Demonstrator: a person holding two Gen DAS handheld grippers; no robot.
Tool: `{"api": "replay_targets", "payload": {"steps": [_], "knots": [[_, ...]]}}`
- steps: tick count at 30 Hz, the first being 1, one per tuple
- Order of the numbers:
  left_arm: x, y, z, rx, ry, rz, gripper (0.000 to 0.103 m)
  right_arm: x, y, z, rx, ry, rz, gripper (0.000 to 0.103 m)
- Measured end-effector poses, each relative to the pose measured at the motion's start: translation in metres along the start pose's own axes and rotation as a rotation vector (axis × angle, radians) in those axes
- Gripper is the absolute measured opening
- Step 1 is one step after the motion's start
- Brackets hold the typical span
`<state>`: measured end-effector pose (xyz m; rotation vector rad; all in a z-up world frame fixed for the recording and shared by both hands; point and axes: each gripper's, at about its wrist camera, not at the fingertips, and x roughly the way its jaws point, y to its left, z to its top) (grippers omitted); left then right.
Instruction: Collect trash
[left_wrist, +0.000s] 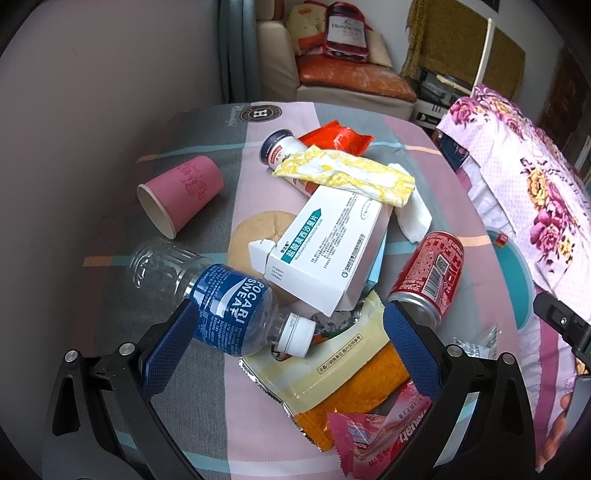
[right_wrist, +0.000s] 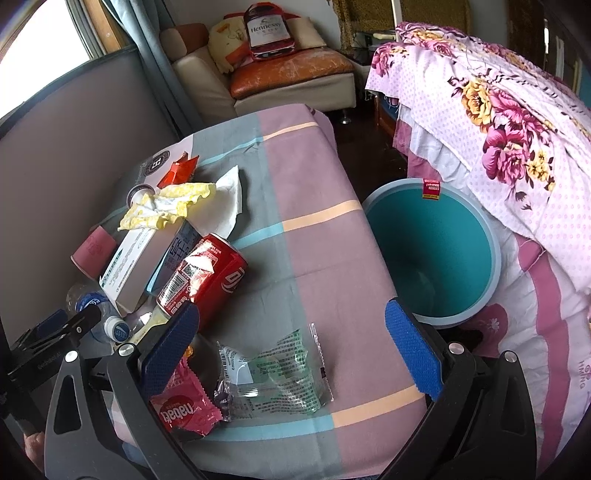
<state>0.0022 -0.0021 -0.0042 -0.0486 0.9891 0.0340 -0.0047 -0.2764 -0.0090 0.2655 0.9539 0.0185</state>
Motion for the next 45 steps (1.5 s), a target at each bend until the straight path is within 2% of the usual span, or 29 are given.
{"api": "replay_targets", "payload": {"steps": [20, 45], "knots": [[0.005, -0.004, -0.001, 0.004, 0.011, 0.015, 0.1, 0.011, -0.007, -0.001, 0.024, 0.027, 0.003, 0.097], [0.013, 0.004, -0.002, -0.031, 0.037, -0.004, 0.1, 0.021, 0.0, -0.001, 0.016, 0.056, -0.002, 0.097]]}}
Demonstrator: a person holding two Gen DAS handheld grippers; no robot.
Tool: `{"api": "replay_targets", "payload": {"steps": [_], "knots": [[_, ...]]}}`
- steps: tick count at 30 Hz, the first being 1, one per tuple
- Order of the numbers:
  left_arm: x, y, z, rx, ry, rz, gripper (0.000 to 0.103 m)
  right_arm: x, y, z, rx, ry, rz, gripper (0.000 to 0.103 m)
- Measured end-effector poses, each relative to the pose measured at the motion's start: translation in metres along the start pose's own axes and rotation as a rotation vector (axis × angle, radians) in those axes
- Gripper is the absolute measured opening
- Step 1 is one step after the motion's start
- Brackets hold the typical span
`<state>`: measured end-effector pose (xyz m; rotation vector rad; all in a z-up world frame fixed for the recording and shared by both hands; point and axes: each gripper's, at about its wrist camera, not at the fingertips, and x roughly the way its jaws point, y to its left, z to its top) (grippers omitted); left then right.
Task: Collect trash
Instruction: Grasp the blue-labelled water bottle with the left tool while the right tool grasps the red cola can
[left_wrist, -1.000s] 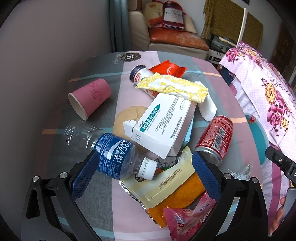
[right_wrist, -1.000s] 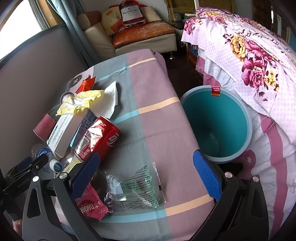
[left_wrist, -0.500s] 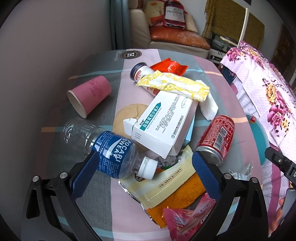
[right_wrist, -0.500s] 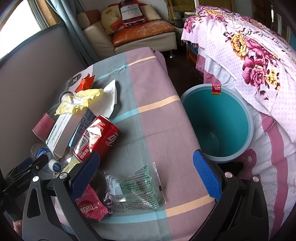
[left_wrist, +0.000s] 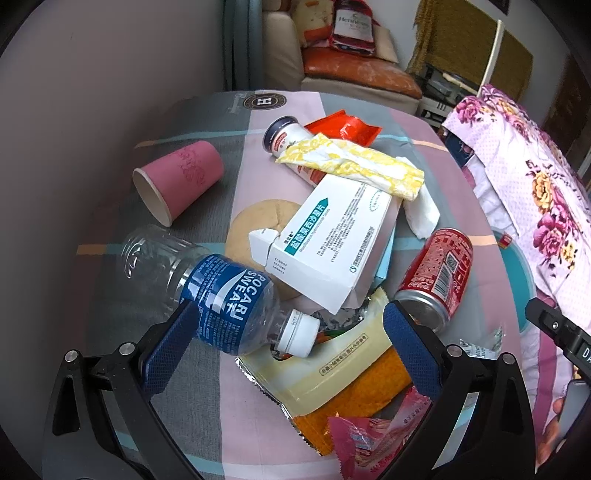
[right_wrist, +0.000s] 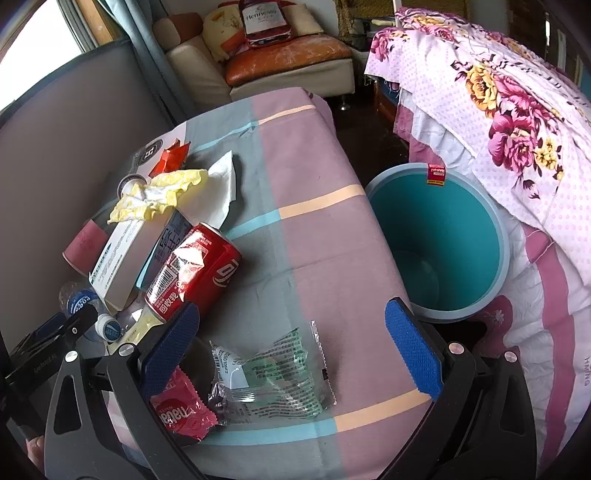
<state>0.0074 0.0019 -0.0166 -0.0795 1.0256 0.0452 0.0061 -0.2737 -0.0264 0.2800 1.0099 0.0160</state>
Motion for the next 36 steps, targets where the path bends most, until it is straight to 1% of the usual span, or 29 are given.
{"api": "replay_targets", "payload": {"steps": [4, 7, 12, 14, 18, 21, 23, 26, 30, 32, 34, 36], "knots": [[0.001, 0.011, 0.001, -0.029, -0.001, 0.019, 0.1, 0.002, 0.003, 0.0, -0.004, 0.011, -0.002, 0.097], [0.002, 0.03, 0.003, -0.093, -0.013, 0.045, 0.1, 0.004, 0.005, 0.0, -0.007, 0.017, 0.001, 0.097], [0.015, 0.063, 0.006, -0.232, 0.039, 0.029, 0.1, 0.016, 0.017, 0.007, -0.013, 0.082, 0.054, 0.097], [0.022, 0.073, 0.008, -0.271, 0.059, 0.02, 0.1, 0.021, 0.024, 0.011, -0.022, 0.1, 0.081, 0.097], [0.029, 0.086, 0.009, -0.33, 0.07, 0.003, 0.1, 0.033, 0.035, 0.021, -0.009, 0.142, 0.119, 0.097], [0.036, 0.089, 0.01, -0.345, 0.079, -0.007, 0.1, 0.046, 0.041, 0.025, 0.008, 0.186, 0.14, 0.097], [0.04, 0.089, 0.009, -0.338, 0.083, -0.009, 0.1, 0.054, 0.042, 0.027, 0.031, 0.213, 0.149, 0.097], [0.051, 0.092, 0.003, -0.327, 0.116, -0.035, 0.1, 0.067, 0.045, 0.029, 0.053, 0.237, 0.146, 0.096], [0.058, 0.109, -0.005, -0.324, 0.144, -0.063, 0.1, 0.079, 0.049, 0.03, 0.077, 0.269, 0.162, 0.09], [0.054, 0.114, -0.007, -0.317, 0.139, -0.068, 0.099, 0.085, 0.053, 0.031, 0.077, 0.283, 0.174, 0.084], [0.049, 0.121, -0.009, -0.321, 0.133, -0.073, 0.099, 0.091, 0.058, 0.031, 0.081, 0.296, 0.2, 0.083], [0.043, 0.129, -0.01, -0.334, 0.115, -0.073, 0.099, 0.099, 0.062, 0.029, 0.092, 0.316, 0.221, 0.08]]}}
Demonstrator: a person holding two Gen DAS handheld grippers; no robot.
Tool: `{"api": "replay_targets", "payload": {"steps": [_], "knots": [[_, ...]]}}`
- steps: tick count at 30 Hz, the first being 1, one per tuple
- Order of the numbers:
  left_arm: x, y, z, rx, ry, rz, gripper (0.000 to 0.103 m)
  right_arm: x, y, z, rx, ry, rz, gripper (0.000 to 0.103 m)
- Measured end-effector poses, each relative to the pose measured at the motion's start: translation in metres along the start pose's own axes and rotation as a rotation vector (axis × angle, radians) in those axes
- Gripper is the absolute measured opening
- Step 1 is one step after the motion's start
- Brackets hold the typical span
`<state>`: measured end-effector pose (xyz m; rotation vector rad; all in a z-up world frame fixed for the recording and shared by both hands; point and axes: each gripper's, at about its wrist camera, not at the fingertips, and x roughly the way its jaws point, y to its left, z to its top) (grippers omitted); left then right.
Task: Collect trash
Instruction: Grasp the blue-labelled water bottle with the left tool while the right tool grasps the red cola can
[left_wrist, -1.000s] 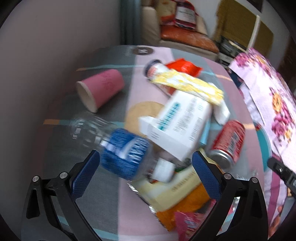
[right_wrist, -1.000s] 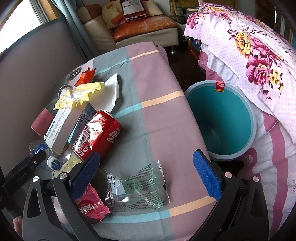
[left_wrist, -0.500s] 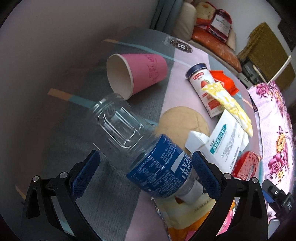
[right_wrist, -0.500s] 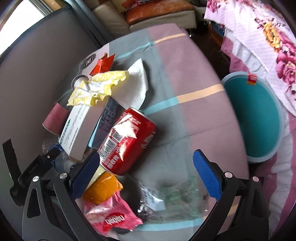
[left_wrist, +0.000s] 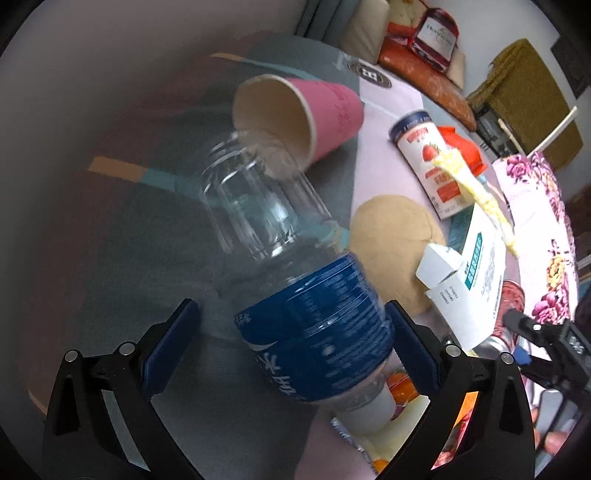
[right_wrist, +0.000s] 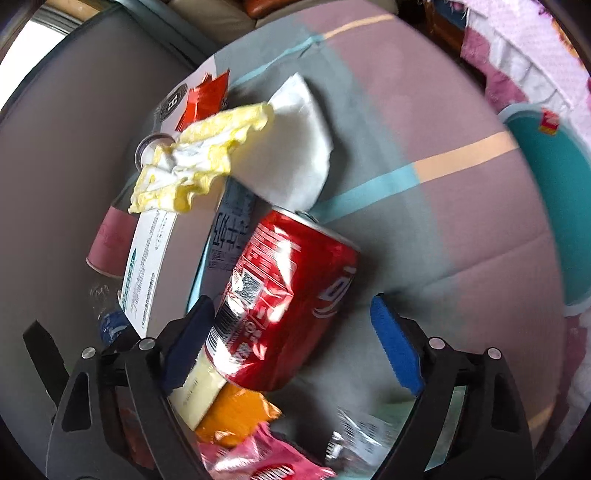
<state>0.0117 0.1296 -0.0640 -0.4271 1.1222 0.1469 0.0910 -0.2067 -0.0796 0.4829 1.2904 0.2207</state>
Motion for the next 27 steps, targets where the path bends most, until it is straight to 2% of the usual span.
{"api": "replay_targets", "payload": {"steps": [1, 2, 4, 12, 14, 16, 19, 21, 22, 24, 26, 27], "knots": [[-0.002, 0.002, 0.002, -0.006, -0.009, 0.002, 0.099, 0.004, 0.001, 0.0, -0.001, 0.007, 0.015, 0.068], [-0.005, 0.006, 0.004, -0.018, -0.02, 0.007, 0.099, 0.007, 0.003, -0.001, -0.005, 0.015, 0.049, 0.046], [-0.004, 0.011, 0.012, -0.044, -0.019, 0.0, 0.099, 0.01, 0.007, -0.002, -0.014, 0.033, 0.055, 0.047], [0.003, 0.018, 0.028, -0.118, -0.02, 0.001, 0.099, 0.003, 0.018, -0.006, -0.096, 0.008, -0.035, 0.048], [0.0, 0.009, 0.026, -0.067, -0.06, 0.006, 0.091, 0.003, 0.019, -0.007, -0.103, 0.016, -0.042, 0.048], [0.0, -0.003, 0.025, 0.011, -0.054, 0.003, 0.087, 0.003, 0.019, -0.007, -0.107, 0.015, -0.047, 0.049], [0.002, -0.025, 0.022, 0.185, -0.03, -0.02, 0.087, -0.001, 0.019, -0.007, -0.115, 0.018, -0.048, 0.061], [0.001, -0.031, 0.019, 0.261, -0.006, -0.068, 0.087, -0.005, 0.017, -0.005, -0.113, 0.01, -0.042, 0.064], [0.0, -0.031, 0.017, 0.279, 0.005, -0.092, 0.087, -0.008, 0.015, -0.004, -0.113, 0.005, -0.04, 0.065], [-0.005, -0.032, 0.017, 0.297, -0.003, -0.081, 0.087, -0.012, 0.014, 0.0, -0.112, -0.002, -0.035, 0.066], [-0.008, -0.03, 0.021, 0.282, -0.011, -0.077, 0.089, -0.011, 0.014, 0.004, -0.111, 0.001, -0.03, 0.066], [-0.01, -0.027, 0.024, 0.243, -0.006, -0.091, 0.09, -0.008, 0.014, 0.006, -0.105, 0.004, -0.026, 0.066]]}}
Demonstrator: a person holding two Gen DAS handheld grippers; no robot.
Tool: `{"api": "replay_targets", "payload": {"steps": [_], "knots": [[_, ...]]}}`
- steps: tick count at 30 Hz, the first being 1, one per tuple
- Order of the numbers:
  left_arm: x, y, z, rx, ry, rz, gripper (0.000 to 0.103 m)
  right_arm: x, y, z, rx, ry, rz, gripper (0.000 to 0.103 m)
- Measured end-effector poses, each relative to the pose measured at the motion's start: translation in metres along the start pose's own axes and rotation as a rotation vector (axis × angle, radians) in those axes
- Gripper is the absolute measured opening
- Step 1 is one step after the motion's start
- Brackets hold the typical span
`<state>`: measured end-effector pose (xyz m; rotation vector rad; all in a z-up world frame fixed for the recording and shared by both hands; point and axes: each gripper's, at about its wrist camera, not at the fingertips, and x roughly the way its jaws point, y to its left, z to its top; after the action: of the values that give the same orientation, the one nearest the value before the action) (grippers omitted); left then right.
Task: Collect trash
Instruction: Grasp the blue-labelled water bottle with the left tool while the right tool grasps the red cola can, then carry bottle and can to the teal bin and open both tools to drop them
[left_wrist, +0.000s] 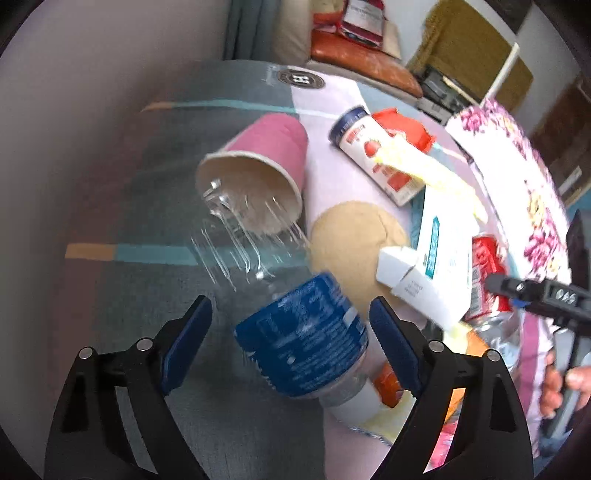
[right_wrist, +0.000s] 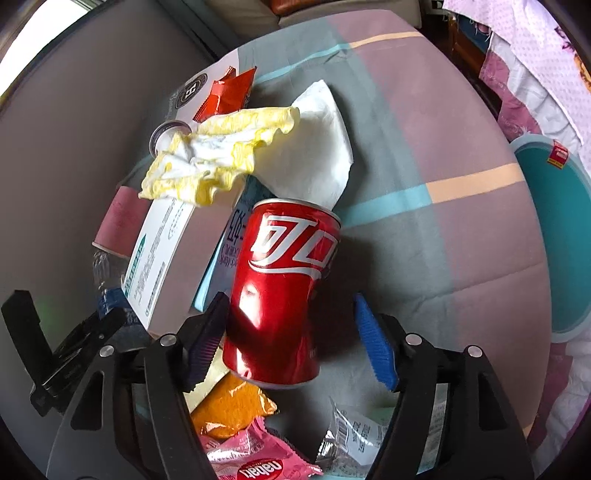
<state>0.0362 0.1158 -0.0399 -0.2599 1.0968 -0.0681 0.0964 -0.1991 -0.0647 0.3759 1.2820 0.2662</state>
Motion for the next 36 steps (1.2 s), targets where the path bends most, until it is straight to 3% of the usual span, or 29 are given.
{"api": "replay_targets", "payload": {"steps": [6, 9, 10, 11, 18, 24, 30, 36], "knots": [[0.013, 0.02, 0.01, -0.176, 0.048, -0.002, 0.091, 0.012, 0.0, 0.003, 0.006, 0.031, 0.043, 0.066], [0.019, 0.02, 0.01, -0.21, 0.063, 0.009, 0.091, 0.019, 0.001, 0.003, -0.007, 0.033, 0.069, 0.06], [0.021, 0.017, 0.009, -0.207, 0.06, 0.03, 0.084, 0.018, 0.002, 0.002, -0.019, 0.02, 0.071, 0.06], [0.022, 0.014, 0.008, -0.198, 0.063, 0.035, 0.074, 0.018, 0.003, 0.001, -0.028, 0.014, 0.073, 0.06], [0.006, -0.012, 0.001, -0.086, 0.028, 0.096, 0.073, 0.004, -0.007, -0.007, -0.02, -0.015, 0.113, 0.059], [-0.03, -0.018, -0.003, -0.064, -0.018, 0.112, 0.073, -0.022, -0.017, -0.008, 0.003, -0.083, 0.157, 0.059], [-0.06, -0.071, 0.009, 0.057, -0.08, 0.024, 0.073, -0.056, -0.037, -0.004, 0.039, -0.181, 0.173, 0.059], [-0.038, -0.168, 0.012, 0.265, -0.039, -0.106, 0.073, -0.102, -0.089, -0.008, 0.119, -0.3, 0.124, 0.059]]}}
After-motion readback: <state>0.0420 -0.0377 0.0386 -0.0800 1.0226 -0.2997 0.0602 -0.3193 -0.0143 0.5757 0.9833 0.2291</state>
